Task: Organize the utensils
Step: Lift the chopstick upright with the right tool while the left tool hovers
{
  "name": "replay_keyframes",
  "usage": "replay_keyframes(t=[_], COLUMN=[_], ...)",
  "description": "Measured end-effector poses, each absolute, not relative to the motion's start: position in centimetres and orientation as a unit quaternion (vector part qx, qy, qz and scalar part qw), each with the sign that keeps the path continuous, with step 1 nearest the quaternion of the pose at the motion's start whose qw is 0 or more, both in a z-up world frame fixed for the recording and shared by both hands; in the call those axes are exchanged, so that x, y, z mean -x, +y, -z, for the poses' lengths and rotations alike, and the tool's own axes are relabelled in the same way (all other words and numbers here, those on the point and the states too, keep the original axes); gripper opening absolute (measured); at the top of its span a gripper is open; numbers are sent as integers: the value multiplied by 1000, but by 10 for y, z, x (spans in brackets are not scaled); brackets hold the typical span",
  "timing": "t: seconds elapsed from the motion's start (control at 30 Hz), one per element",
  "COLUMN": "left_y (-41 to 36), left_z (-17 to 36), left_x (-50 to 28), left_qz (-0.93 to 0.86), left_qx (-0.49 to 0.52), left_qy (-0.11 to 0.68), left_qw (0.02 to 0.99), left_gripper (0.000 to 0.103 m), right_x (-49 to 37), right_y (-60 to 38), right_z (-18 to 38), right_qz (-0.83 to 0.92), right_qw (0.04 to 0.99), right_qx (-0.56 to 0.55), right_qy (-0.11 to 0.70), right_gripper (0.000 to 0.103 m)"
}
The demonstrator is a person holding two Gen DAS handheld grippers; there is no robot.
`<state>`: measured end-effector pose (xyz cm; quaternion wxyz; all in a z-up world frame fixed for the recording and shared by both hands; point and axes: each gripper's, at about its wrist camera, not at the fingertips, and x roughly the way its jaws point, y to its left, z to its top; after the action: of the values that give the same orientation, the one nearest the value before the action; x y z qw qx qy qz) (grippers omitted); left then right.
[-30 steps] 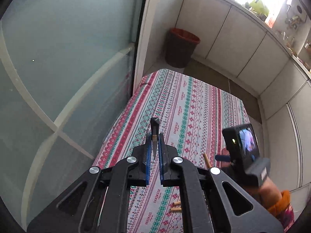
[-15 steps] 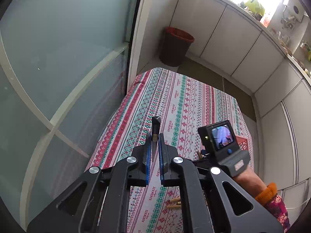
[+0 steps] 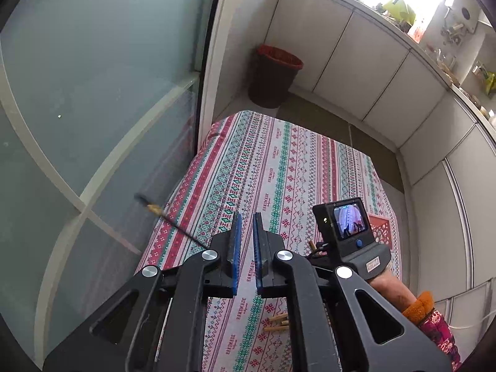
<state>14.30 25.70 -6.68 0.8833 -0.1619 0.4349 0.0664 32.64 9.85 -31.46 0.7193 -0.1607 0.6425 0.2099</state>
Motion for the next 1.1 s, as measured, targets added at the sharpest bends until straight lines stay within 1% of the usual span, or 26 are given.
replay_keyframes(t=[0.03, 0.07, 0.1, 0.13, 0.17, 0.2, 0.23, 0.37, 0.43, 0.5, 0.53, 0.57, 0.6, 0.63, 0.67, 0.73, 0.77, 0.8, 0.87, 0.9, 0.93, 1.07, 1.1], left_y=[259, 262, 264, 268, 271, 272, 277, 280, 269, 255, 244, 237, 234, 227, 224, 216, 213, 211, 207, 205, 203, 201, 200], left_z=[66, 65, 66, 68, 73, 78, 87, 124, 149, 175, 194, 206, 214, 223, 227, 229, 229, 230, 237, 243, 247, 258, 257], left_x=[-143, -143, -142, -143, -146, -148, -150, -163, -171, -177, -179, -181, -181, -183, -184, -190, -193, -194, -198, -200, -200, -202, -203], left_qz=[-62, -58, -57, -55, -50, -47, -55, -74, -63, -36, -17, -5, 1, 5, 9, 31, 40, 45, 54, 59, 62, 70, 75], left_qx=[160, 158, 158, 154, 148, 144, 146, 122, 85, 50, 24, 4, -11, -37, -53, -83, -98, -109, -143, -159, -165, -187, -187], left_qy=[436, 438, 439, 446, 460, 471, 485, 549, 594, 633, 655, 667, 674, 678, 675, 657, 648, 643, 637, 640, 642, 644, 641], left_qw=[883, 883, 883, 880, 874, 869, 861, 823, 797, 772, 755, 745, 739, 734, 735, 748, 754, 757, 756, 749, 746, 739, 741], left_gripper=[8, 8, 8, 11, 15, 23, 26, 31, 40, 45, 47, 47, 48, 48, 48, 50, 51, 53, 56, 57, 58, 60, 61], right_x=[-318, -315, -312, -307, -303, -298, -290, -269, -262, -258, -255, -250, -243, -239, -231, -221, -216, -210, -205, -205, -207, -211, -216], right_y=[101, 100, 99, 99, 99, 100, 100, 100, 99, 96, 95, 94, 90, 90, 93, 97, 99, 101, 102, 98, 90, 67, 56], right_z=[311, 310, 310, 313, 314, 315, 316, 320, 323, 325, 326, 326, 325, 326, 327, 326, 326, 326, 327, 329, 331, 330, 320], right_qz=[-212, -215, -218, -219, -217, -218, -222, -240, -246, -263, -272, -278, -281, -283, -283, -274, -265, -253, -243, -238, -240, -238, -235], right_qw=[721, 720, 716, 712, 712, 713, 711, 703, 698, 683, 674, 668, 666, 666, 671, 681, 687, 694, 698, 701, 701, 715, 722], right_qx=[158, 144, 122, 107, 105, 104, 99, 91, 89, 80, 69, 63, 64, 70, 83, 94, 102, 116, 124, 123, 116, 93, 94], right_qy=[640, 644, 651, 658, 660, 658, 660, 664, 667, 677, 684, 688, 688, 686, 680, 672, 669, 665, 662, 661, 661, 650, 645], right_gripper=[53, 28, 13, 12, 8, 8, 8, 8, 8, 16, 29, 45, 50, 52, 52, 49, 39, 33, 16, 10, 8, 7, 7])
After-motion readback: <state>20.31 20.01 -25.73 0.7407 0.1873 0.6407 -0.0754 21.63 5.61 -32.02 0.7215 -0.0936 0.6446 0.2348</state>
